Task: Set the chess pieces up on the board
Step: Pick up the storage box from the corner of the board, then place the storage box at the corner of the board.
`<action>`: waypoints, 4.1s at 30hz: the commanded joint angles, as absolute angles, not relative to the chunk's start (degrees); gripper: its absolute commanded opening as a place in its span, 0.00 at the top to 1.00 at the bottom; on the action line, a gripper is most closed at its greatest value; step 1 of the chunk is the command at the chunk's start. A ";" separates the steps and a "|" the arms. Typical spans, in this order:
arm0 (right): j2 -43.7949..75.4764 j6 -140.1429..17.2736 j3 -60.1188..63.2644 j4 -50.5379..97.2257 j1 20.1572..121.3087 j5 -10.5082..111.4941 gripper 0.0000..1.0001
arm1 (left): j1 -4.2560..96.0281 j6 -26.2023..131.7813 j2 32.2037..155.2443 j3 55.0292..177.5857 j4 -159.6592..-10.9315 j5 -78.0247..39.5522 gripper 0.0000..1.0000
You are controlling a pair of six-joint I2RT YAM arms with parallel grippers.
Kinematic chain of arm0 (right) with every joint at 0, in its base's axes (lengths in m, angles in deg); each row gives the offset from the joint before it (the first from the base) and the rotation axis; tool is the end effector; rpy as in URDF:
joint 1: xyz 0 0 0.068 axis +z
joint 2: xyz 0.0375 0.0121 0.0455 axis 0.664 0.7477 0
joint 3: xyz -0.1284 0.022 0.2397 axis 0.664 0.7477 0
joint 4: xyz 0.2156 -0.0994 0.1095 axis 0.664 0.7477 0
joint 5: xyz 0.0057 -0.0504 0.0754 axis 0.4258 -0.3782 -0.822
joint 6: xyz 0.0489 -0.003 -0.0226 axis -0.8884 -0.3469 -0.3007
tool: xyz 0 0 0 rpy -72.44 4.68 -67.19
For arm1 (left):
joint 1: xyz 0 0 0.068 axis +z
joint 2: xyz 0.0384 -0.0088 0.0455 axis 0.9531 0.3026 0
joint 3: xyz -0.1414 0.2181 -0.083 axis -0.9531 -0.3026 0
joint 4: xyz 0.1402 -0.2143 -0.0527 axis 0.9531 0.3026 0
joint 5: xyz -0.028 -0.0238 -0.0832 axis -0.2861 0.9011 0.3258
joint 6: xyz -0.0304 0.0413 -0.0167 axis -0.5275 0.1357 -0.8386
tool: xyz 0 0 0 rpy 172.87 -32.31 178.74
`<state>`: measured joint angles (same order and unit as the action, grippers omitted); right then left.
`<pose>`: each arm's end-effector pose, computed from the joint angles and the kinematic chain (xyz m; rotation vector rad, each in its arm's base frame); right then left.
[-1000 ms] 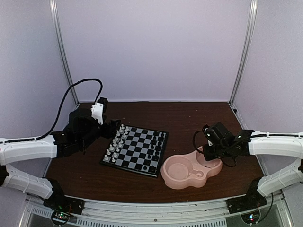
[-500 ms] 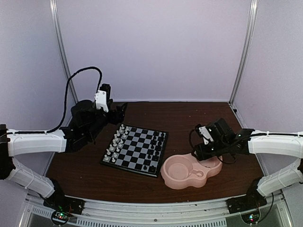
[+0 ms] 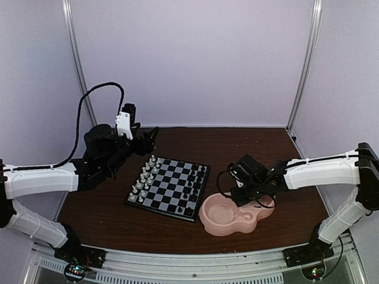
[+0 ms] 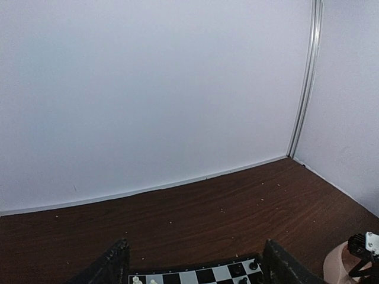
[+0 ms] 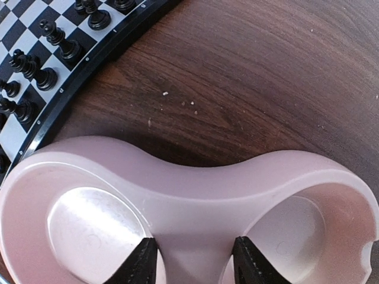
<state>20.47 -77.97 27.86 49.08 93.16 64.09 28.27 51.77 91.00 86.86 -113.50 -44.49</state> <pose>0.1789 0.2195 0.1826 -0.6217 2.6142 0.2860 0.2167 -0.1956 0.2959 0.1998 1.5785 -0.5450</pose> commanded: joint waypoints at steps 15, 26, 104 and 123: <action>21.82 -84.75 29.13 54.54 95.66 69.77 0.56 | 28.70 50.14 85.82 85.17 -110.79 -42.55 0.23; 4.34 -86.28 35.70 49.85 96.30 78.17 0.70 | 28.70 49.81 86.61 86.00 -110.35 -41.97 0.23; 4.98 -83.59 25.01 58.79 77.89 25.92 0.78 | 28.70 49.11 84.24 88.25 -100.48 -36.21 0.21; 3.18 -81.30 27.46 62.74 72.11 31.86 0.80 | 28.70 49.34 86.05 88.90 -100.82 -36.42 0.21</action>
<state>5.65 -83.88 29.64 55.33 71.69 23.68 28.31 48.45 85.56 88.13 -99.31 -36.29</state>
